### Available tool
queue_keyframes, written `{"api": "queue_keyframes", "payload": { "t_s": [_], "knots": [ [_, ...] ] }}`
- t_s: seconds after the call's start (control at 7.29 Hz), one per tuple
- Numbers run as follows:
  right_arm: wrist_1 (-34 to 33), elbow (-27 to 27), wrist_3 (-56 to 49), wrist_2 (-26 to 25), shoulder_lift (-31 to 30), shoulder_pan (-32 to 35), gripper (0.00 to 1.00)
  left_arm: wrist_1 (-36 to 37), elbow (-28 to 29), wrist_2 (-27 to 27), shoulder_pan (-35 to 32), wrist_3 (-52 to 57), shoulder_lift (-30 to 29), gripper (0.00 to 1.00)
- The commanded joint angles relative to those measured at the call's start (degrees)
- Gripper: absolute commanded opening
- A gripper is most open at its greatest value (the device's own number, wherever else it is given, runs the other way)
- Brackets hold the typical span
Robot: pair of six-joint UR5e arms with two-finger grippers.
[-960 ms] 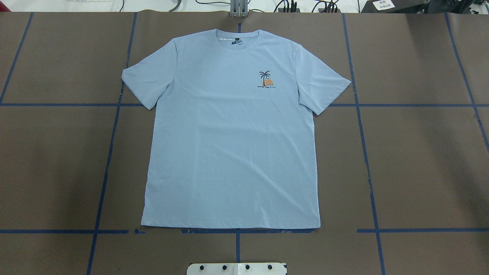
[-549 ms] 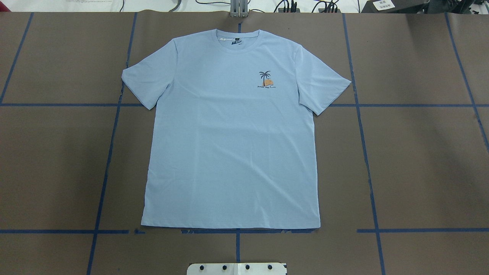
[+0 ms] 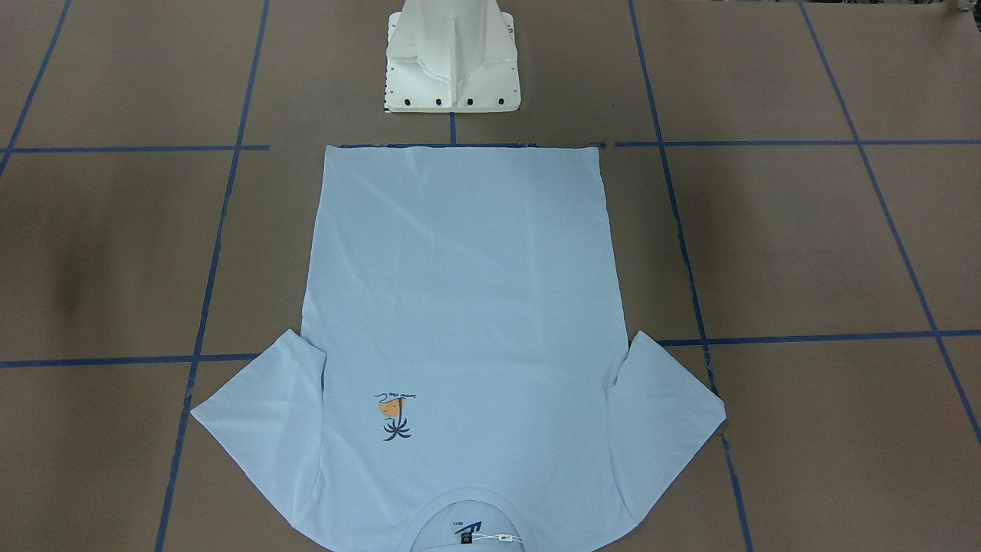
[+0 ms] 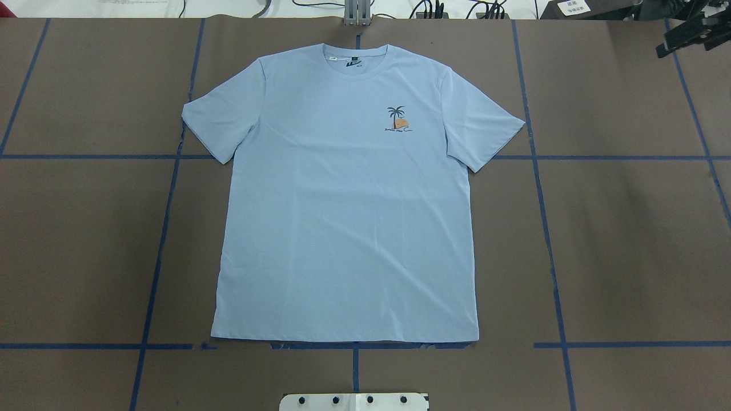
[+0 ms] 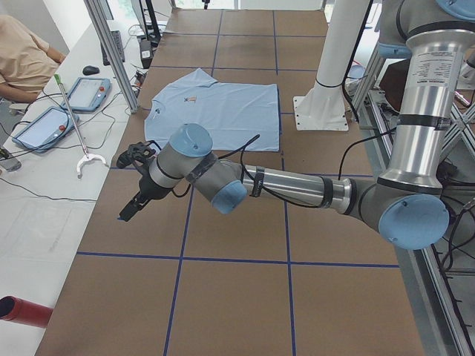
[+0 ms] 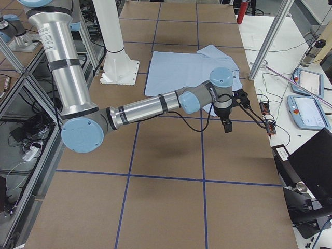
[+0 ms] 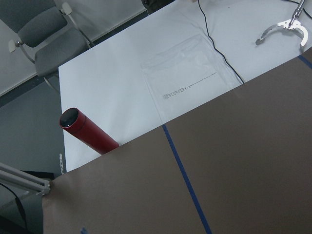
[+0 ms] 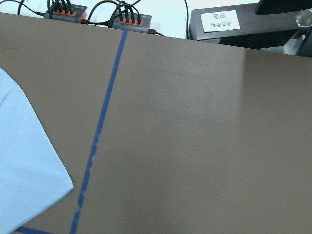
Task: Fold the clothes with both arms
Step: 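Move the right gripper toward the shirt's sleeve farthest from the left arm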
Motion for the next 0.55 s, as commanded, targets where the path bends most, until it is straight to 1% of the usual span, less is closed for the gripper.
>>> {"api": "queue_keyframes", "payload": {
  "t_s": [0.0, 0.14, 0.27, 0.41],
  "knots": [
    [10.06, -3.8, 16.46, -8.08, 3.14, -9.72, 0.87, 0.01, 0.02, -1.37, 0.37, 0.04, -0.15, 1.0],
    [16.14, -6.52, 24.02, -12.92, 3.49, -14.73, 0.73, -0.07, 0.02, -1.37, 0.37, 0.04, -0.15, 1.0],
    [18.64, -8.03, 25.58, -15.23, 3.58, -17.31, 0.7, -0.07, 0.02, -1.38, 0.46, 0.13, -0.15, 1.0],
    [18.92, -9.0, 26.2, -16.82, 3.58, -19.16, 0.57, -0.16, 0.02, -1.38, 0.46, 0.13, -0.15, 1.0]
  ]
}}
